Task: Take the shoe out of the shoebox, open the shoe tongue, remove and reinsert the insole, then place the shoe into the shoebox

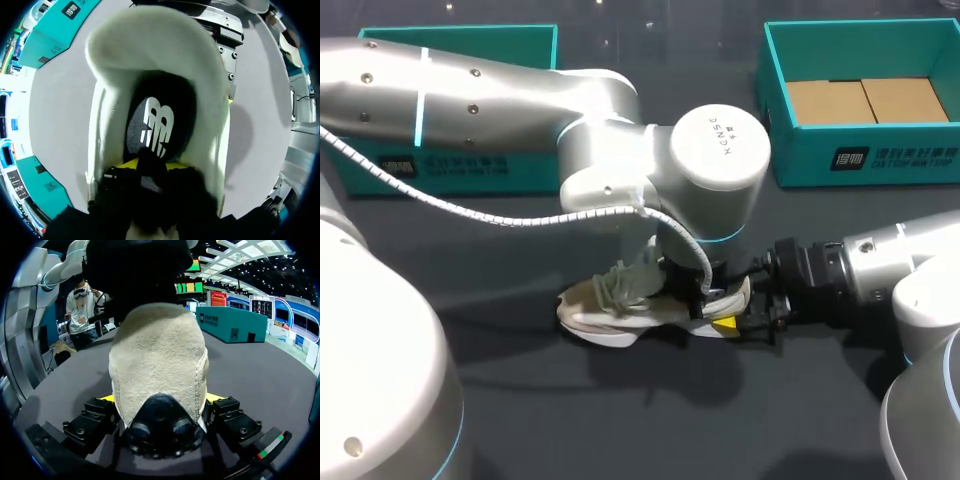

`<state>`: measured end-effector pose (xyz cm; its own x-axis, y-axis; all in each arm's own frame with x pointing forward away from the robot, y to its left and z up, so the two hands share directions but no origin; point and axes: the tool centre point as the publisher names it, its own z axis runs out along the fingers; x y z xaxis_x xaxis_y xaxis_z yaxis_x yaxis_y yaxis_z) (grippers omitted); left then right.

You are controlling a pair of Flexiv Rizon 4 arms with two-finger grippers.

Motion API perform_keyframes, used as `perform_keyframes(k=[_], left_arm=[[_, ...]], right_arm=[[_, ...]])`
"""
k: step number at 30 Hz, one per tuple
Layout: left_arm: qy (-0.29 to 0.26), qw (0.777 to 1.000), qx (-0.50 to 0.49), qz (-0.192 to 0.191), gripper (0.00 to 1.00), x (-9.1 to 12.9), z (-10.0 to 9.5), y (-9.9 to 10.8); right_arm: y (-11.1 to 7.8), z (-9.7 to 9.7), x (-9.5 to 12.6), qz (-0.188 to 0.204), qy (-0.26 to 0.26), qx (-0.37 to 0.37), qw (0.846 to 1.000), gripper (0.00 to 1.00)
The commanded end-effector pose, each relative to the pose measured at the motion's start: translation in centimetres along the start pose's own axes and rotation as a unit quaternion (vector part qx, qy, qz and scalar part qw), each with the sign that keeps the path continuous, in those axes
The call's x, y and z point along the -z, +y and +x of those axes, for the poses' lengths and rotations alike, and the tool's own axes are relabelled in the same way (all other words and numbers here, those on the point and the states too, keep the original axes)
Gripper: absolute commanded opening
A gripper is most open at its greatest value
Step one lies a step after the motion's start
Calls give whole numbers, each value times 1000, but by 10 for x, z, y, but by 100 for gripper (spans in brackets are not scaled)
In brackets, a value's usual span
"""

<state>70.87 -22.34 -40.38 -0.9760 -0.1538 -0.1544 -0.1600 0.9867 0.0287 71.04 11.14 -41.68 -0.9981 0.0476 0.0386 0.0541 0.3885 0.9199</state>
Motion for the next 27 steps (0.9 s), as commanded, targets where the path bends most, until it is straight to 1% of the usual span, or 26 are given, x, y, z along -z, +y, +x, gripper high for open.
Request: perform_keyframes(k=[1, 2, 6, 12, 15, 18, 19, 22, 27], left_arm=[[1, 1000, 5, -6, 10, -25, -12, -9], [1, 1000, 6, -5, 0, -25, -13, -8], [6, 1000, 6, 1, 0, -23, -12, -3], [31, 999, 8, 25, 0, -13, -14, 11], [56, 998, 9, 39, 0, -6, -19, 18], [100, 994, 15, 41, 0, 0, -25, 22], [113, 992, 11, 49, 0, 3, -27, 23], [131, 989, 6, 68, 0, 12, -30, 29], [135, 986, -3, 94, 0, 26, -29, 35]], right_arm=[[1, 1, -2, 2, 0, 0, 1000, 0], [1, 1, -2, 2, 0, 0, 1000, 0], [1, 1, -2, 2, 0, 0, 1000, 0], [1, 1, -2, 2, 0, 0, 1000, 0], [1, 1, -2, 2, 0, 0, 1000, 0], [1, 1, -2, 2, 0, 0, 1000, 0], [1, 1, -2, 2, 0, 0, 1000, 0], [1, 1, -2, 2, 0, 0, 1000, 0], [1, 1, -2, 2, 0, 0, 1000, 0]])
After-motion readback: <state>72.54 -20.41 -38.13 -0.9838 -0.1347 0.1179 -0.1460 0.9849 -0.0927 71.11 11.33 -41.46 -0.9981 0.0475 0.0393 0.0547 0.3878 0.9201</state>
